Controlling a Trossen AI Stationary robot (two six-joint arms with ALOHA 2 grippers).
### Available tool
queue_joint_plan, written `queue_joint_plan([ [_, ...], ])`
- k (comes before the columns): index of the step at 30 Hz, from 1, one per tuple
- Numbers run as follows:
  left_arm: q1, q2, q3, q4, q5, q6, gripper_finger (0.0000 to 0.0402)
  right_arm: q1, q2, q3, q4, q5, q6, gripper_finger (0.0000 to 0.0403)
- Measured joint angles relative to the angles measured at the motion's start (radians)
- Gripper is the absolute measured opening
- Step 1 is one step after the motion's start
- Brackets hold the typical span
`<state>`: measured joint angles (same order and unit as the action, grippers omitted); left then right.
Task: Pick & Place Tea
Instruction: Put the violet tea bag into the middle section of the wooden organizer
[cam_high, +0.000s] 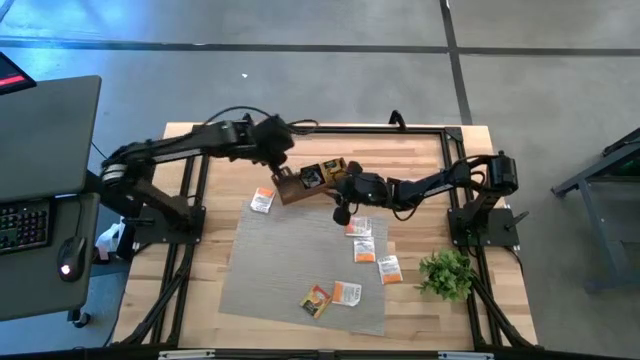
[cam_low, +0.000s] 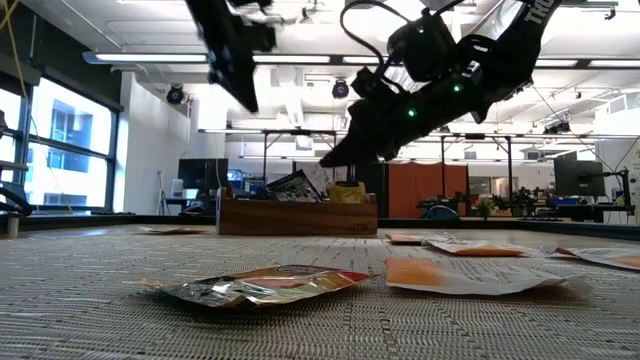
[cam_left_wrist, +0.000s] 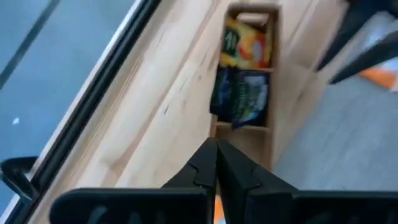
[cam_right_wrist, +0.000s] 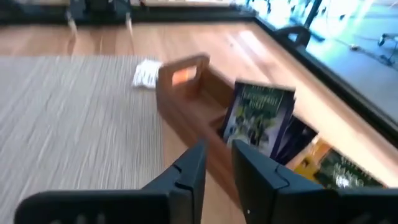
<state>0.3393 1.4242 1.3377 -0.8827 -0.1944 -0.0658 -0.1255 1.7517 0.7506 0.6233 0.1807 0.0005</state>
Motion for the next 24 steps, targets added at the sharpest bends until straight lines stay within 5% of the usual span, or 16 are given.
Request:
queue_joint_plan([
  [5,-0.044,-0.122,-0.081,0.066,-0.094,-0.023,0.0006,-0.006,0.036,0.001,0.087,-0.007,-0.005,0.0014],
  [9,-0.074,-0.192,-0.168,0.079,-0.196,-0.101,0.0006,-0.01,0.052,0.03,0.079,0.022,0.007,0.0009],
  [19,-0.138,-0.252,-0.363,0.183,-0.236,-0.258,0.0007,-0.02,0.077,0.246,-0.325,0.044,0.003,0.0002],
  [24,-0.137,-0.252,-0.372,0.184,-0.238,-0.281,0.0007,-0.028,0.116,0.287,-0.351,0.067,0.023,0.0001],
])
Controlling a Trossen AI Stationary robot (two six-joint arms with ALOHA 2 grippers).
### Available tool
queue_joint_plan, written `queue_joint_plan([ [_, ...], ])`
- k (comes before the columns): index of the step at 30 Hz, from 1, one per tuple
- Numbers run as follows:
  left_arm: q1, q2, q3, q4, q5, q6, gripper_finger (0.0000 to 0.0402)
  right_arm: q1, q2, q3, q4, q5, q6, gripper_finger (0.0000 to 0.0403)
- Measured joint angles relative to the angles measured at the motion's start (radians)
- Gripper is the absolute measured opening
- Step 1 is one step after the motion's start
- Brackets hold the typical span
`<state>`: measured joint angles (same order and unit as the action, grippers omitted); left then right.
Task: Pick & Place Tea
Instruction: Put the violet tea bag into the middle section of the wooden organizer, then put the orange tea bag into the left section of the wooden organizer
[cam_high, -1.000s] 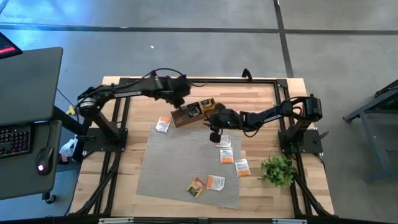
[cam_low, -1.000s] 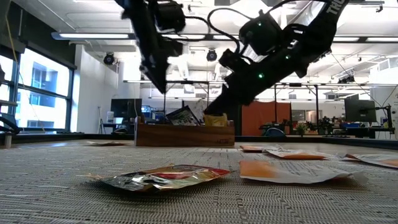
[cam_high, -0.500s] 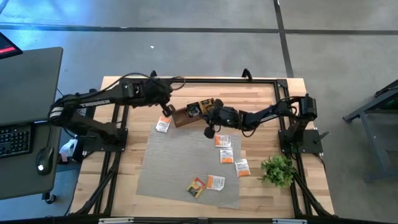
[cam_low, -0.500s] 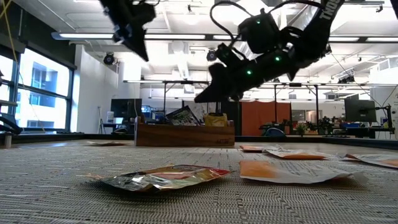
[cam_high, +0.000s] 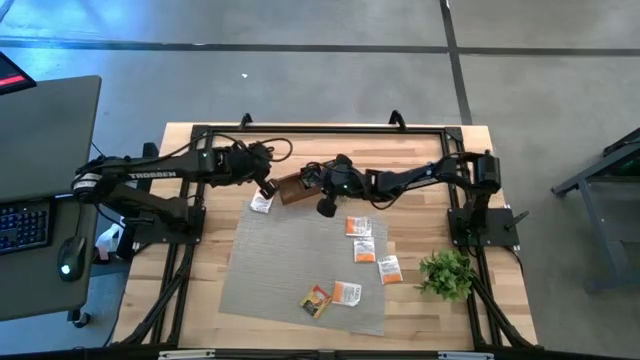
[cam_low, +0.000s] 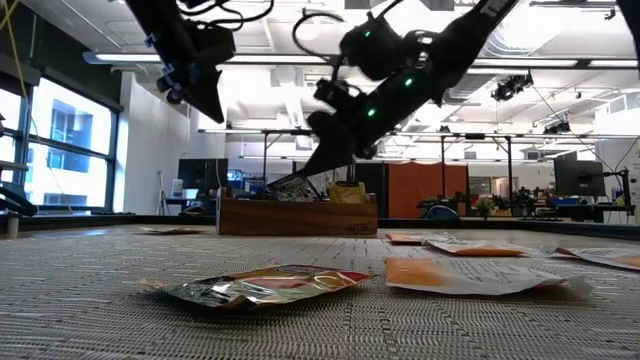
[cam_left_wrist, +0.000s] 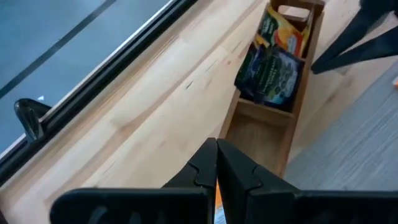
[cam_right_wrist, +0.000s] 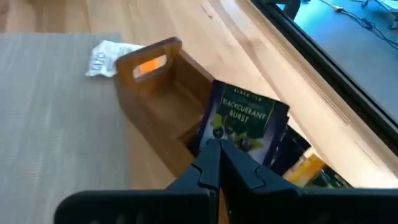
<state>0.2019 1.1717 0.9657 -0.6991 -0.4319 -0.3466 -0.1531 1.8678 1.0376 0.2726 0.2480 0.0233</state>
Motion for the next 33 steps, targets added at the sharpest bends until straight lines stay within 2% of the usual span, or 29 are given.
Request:
queue_joint_plan([
  [3,0.0,0.001,-0.002,0.005,-0.006,0.001,0.0007,-0.012,0.045,0.011,0.004,0.002,0.002,0.0001],
  [7,0.0,0.0,-0.002,-0.002,-0.019,0.001,0.0007,-0.026,0.093,0.039,0.002,0.077,-0.012,0.0001],
  [10,0.0,-0.004,-0.001,-0.004,-0.021,0.002,0.0007,-0.039,0.1,0.062,0.002,0.096,-0.028,0.0001],
  [15,0.0,-0.004,-0.001,-0.007,-0.03,0.008,0.0007,-0.058,0.114,0.074,-0.013,0.034,-0.02,0.0],
  [22,0.0,-0.004,-0.001,-0.008,-0.032,0.008,0.0007,-0.048,0.108,0.074,-0.052,0.024,-0.02,0.0],
  [27,0.0,-0.004,-0.001,-0.007,-0.035,0.008,0.0007,-0.023,0.05,0.074,-0.096,0.025,-0.021,0.0],
  [33,0.0,-0.004,-0.001,-0.008,-0.05,0.008,0.0007,0.013,-0.118,0.074,-0.237,0.024,-0.052,0.0],
])
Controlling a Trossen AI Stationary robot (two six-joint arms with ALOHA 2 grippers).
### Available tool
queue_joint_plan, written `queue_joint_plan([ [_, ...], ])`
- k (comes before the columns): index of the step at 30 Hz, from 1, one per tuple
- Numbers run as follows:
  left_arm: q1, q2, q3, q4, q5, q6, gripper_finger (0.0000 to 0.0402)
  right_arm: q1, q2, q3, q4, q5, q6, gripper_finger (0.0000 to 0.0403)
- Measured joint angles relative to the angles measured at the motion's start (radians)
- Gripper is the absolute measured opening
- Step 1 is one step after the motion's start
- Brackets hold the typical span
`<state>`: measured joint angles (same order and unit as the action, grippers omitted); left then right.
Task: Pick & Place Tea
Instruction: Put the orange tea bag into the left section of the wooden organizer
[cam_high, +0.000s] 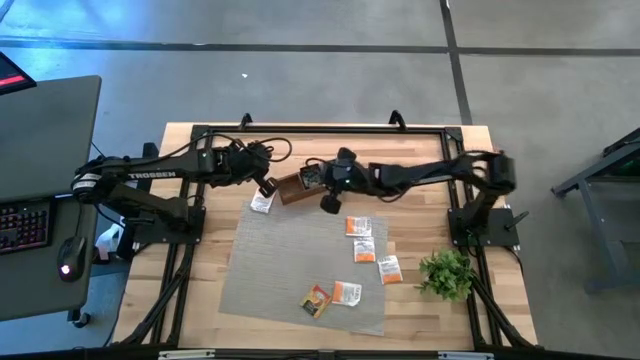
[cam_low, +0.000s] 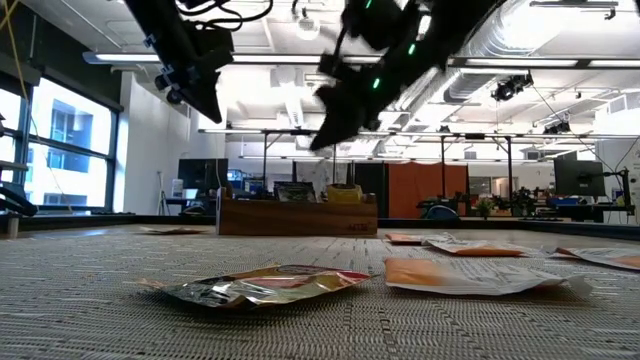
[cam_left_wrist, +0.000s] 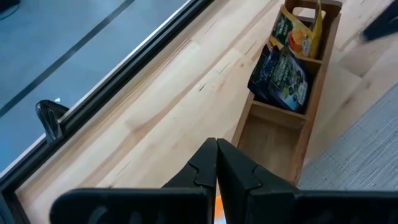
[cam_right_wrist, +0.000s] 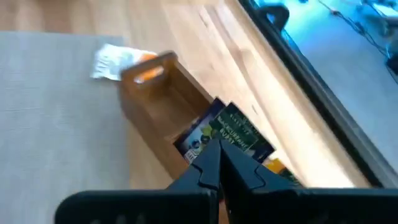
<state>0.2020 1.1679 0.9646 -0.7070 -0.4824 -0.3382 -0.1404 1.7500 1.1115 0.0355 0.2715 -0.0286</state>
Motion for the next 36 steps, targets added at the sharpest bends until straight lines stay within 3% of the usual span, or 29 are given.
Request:
queue_joint_plan([
  [3,0.0,0.0,0.0,0.001,0.0,0.0,0.0007,0.027,-0.094,0.0,-0.111,-0.026,-0.054,0.0],
  [8,0.0,0.0,0.0,0.0,0.0,0.0,0.0007,0.061,-0.207,0.0,-0.326,-0.19,-0.051,0.0],
  [14,0.0,0.0,0.0,0.001,0.0,0.0,0.0007,0.081,-0.218,-0.002,-0.492,-0.196,0.072,0.0042],
  [22,0.0,0.0,0.0,0.0,0.0,0.0,0.0007,0.081,-0.171,-0.101,-0.487,-0.2,0.314,0.0117],
  [36,0.0,0.0,0.0,-0.005,0.0,0.0,0.0007,0.096,-0.171,-0.268,-0.476,-0.283,0.435,0.0123],
])
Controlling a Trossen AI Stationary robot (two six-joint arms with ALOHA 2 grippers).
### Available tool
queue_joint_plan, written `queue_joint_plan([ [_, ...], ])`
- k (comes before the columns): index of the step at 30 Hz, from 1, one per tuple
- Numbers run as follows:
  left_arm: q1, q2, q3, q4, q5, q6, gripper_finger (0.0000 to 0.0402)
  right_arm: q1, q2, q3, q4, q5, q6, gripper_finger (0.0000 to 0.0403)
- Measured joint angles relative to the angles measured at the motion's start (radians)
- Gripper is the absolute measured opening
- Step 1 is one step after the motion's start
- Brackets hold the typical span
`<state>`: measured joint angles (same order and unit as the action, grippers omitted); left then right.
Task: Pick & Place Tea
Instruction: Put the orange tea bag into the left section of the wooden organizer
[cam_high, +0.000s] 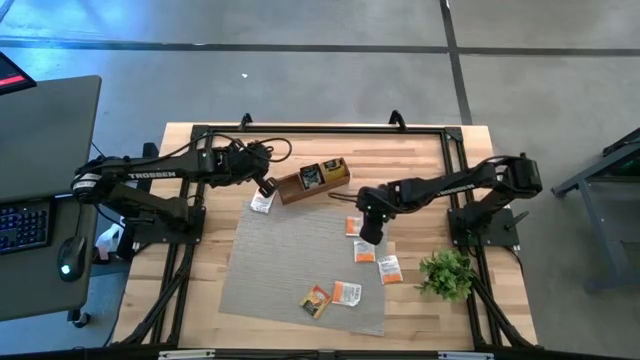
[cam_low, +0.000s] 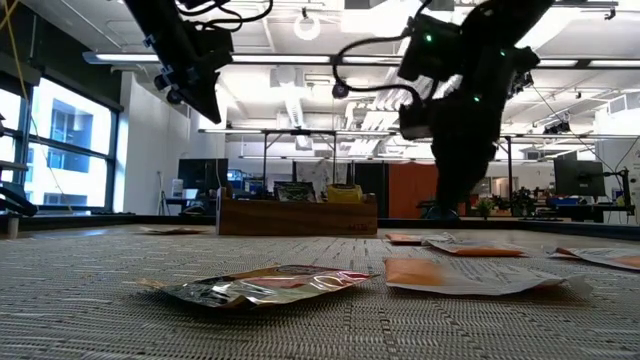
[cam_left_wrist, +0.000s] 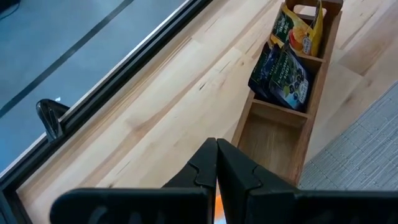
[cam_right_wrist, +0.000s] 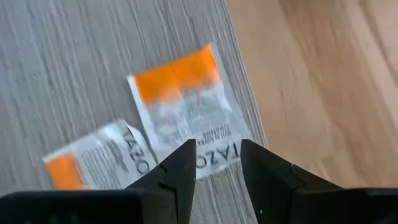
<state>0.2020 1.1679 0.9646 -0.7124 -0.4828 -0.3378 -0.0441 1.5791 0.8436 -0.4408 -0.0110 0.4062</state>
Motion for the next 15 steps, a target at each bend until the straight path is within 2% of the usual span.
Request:
queue_joint_plan([
  [3,0.0,0.0,0.0,0.006,0.0,0.0,0.0007,-0.001,0.0,-0.026,0.025,0.018,-0.013,0.0123],
  [6,0.0,0.0,0.0,0.007,0.0,-0.005,0.0007,-0.01,0.0,-0.069,0.123,0.041,-0.029,0.0123],
  [10,0.0,0.0,0.0,0.007,0.0,-0.008,0.0007,-0.034,0.0,-0.142,0.252,0.016,-0.022,0.0123],
  [15,0.0,0.0,0.0,0.008,0.001,-0.008,0.0007,-0.043,-0.002,-0.196,0.306,0.019,-0.05,0.0123],
])
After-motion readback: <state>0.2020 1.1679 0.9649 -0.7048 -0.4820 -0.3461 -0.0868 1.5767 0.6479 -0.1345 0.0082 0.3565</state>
